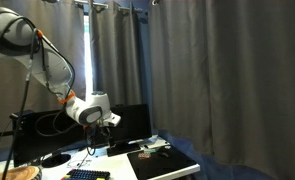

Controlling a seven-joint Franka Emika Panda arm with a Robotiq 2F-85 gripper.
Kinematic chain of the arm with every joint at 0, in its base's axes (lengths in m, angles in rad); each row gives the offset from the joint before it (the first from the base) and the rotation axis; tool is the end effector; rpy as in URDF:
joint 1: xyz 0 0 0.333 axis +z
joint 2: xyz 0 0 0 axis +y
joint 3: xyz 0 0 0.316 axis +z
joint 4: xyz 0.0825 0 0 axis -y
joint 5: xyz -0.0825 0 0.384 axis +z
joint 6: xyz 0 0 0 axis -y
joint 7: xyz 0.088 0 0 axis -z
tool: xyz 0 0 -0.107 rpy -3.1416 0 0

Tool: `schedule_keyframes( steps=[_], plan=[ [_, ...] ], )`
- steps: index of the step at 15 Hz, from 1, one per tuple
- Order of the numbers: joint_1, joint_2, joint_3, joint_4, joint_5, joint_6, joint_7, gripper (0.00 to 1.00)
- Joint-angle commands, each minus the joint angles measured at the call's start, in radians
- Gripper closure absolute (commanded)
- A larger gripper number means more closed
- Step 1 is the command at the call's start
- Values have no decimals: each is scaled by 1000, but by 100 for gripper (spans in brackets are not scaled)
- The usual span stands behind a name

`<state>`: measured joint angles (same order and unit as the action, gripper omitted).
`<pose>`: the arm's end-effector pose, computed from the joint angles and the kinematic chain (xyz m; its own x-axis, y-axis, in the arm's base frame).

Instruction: Move the desktop screen upwards

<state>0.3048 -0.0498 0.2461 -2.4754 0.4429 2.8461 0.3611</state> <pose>0.4388 0.2430 0.3516 0.9414 -0.2434 0.2333 -0.1433 -0.9153 -0.3765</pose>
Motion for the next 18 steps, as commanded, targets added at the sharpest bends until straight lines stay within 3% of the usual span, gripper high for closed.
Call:
schedule_keyframes(
  steps=[1, 2, 5, 11, 15, 18],
  plan=[
    [18, 214, 37, 201, 142, 62, -94, 0],
    [0, 97, 28, 85, 53, 30, -23, 0],
    [-2, 200, 48, 178, 90, 51, -55, 0],
    [-8, 212, 35, 186, 83, 64, -49, 0],
    [-62, 343, 75, 334, 216, 50, -200, 0],
    [-121, 475, 164, 490, 346, 1, -359, 0]
  ],
)
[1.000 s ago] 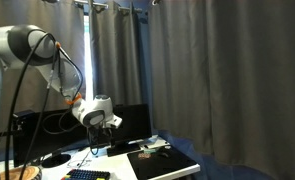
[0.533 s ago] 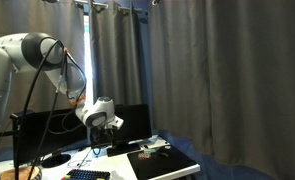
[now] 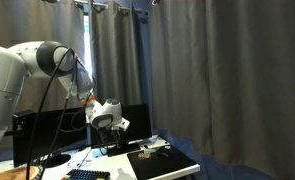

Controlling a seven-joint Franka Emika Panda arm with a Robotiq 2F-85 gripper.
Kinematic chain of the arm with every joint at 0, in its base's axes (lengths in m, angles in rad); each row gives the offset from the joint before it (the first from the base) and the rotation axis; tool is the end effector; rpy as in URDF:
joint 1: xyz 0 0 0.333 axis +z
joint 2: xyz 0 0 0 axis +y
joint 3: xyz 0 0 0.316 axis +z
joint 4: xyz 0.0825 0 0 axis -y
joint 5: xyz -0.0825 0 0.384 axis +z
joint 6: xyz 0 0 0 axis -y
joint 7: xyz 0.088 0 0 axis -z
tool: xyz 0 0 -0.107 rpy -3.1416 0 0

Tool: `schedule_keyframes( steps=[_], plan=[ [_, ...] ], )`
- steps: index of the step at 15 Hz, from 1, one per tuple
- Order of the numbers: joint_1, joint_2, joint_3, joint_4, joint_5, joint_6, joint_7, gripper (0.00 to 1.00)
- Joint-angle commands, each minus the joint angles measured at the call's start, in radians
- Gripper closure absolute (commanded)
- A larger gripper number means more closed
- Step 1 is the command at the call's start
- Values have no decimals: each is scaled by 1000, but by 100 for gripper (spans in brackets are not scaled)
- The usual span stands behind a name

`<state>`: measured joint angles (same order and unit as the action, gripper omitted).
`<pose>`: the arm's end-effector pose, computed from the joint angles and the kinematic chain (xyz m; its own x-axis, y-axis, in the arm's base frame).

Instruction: Move the desktop screen upwards

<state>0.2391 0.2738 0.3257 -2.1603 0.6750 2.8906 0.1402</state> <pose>0.5237 0.2820 0.3161 0.9432 -0.2725 0.1899 -0.1424 -0.8482 -0.5102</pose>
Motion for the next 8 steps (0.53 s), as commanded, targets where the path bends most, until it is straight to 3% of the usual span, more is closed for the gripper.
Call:
schedule_keyframes(
  steps=[1, 4, 5, 7, 8],
  plan=[
    [-66, 198, 102, 218, 124, -59, -170, 0],
    [-92, 343, 160, 360, 152, -91, -274, 0],
    [-98, 388, 173, 405, 153, -92, -313, 20],
    [-113, 482, 213, 503, 169, -86, -369, 32],
    [-146, 535, 265, 555, 193, -93, -419, 41]
  ],
)
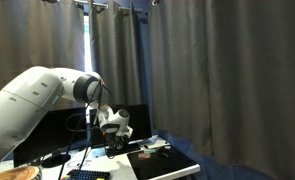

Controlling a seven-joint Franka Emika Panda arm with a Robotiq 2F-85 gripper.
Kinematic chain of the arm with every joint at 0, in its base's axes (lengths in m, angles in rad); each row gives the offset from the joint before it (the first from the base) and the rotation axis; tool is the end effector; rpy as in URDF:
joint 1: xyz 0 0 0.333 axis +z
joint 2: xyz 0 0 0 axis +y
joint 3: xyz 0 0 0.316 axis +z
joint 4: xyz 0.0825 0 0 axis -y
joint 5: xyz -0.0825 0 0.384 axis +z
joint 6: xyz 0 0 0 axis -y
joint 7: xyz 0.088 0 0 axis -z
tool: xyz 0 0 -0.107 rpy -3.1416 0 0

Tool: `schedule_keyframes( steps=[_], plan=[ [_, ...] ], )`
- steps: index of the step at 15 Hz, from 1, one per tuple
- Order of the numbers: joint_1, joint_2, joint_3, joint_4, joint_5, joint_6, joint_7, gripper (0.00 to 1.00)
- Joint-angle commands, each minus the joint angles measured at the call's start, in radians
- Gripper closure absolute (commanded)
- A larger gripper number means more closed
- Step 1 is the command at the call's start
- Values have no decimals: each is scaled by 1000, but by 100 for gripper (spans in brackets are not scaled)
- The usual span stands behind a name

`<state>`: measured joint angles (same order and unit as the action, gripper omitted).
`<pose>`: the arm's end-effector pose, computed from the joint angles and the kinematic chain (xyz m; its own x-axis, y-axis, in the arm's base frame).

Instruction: Move the desktop screen upwards

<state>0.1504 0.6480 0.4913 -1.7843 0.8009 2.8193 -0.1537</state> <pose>0.5901 0.3483 0.2551 0.9824 -0.1332 0.1311 -0.0127 -0.7472 -0.6645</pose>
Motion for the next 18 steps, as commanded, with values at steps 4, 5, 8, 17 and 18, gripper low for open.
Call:
schedule_keyframes(
  steps=[4, 5, 8, 17, 18],
  plan=[
    [-18, 336, 129, 367, 34, -18, -182, 68],
    [-17, 383, 145, 414, 32, -12, -203, 77],
    [3, 508, 180, 560, 35, 11, -244, 97],
    [48, 628, 192, 737, 19, 28, -224, 99],
    [52, 634, 193, 747, 19, 28, -224, 99]
  ],
)
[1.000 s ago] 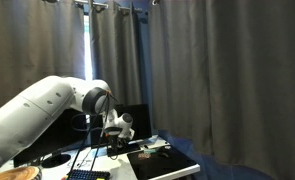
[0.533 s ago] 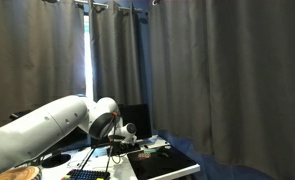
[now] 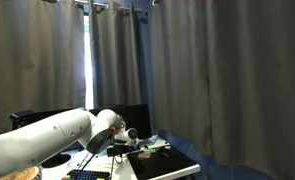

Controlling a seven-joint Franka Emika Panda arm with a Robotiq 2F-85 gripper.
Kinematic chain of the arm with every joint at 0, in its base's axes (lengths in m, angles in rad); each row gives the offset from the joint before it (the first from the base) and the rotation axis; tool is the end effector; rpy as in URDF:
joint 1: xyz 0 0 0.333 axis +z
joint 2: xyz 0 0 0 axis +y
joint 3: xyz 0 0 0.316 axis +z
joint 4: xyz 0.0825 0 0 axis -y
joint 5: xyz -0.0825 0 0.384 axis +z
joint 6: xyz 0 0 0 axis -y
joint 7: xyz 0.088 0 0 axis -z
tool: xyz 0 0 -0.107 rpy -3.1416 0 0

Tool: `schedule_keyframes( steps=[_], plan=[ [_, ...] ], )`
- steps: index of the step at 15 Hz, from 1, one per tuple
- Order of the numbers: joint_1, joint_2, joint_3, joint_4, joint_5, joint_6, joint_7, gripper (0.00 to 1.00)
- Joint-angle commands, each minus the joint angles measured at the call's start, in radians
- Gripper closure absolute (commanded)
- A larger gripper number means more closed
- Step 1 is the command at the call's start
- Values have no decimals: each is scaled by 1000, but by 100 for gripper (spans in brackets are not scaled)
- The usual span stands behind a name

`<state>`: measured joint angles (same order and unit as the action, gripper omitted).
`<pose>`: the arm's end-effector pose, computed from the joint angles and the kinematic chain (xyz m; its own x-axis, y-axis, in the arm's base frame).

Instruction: Move the desktop screen upwards

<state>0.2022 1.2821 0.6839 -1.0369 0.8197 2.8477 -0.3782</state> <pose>0.6917 0.4094 0.1589 0.9505 -0.2585 0.1721 0.0213 -0.4987 -0.8665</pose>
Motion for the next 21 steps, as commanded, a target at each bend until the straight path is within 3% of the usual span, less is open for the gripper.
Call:
schedule_keyframes(
  steps=[1, 8, 12, 21],
  plan=[
    [1, 2, 0, 5, 0, 0, 0, 99],
    [105, 97, -65, 138, -16, 3, 76, 100],
    [140, 159, -22, 256, 5, -4, 60, 100],
    [211, 265, 6, 450, 4, -28, 109, 100]
  ],
)
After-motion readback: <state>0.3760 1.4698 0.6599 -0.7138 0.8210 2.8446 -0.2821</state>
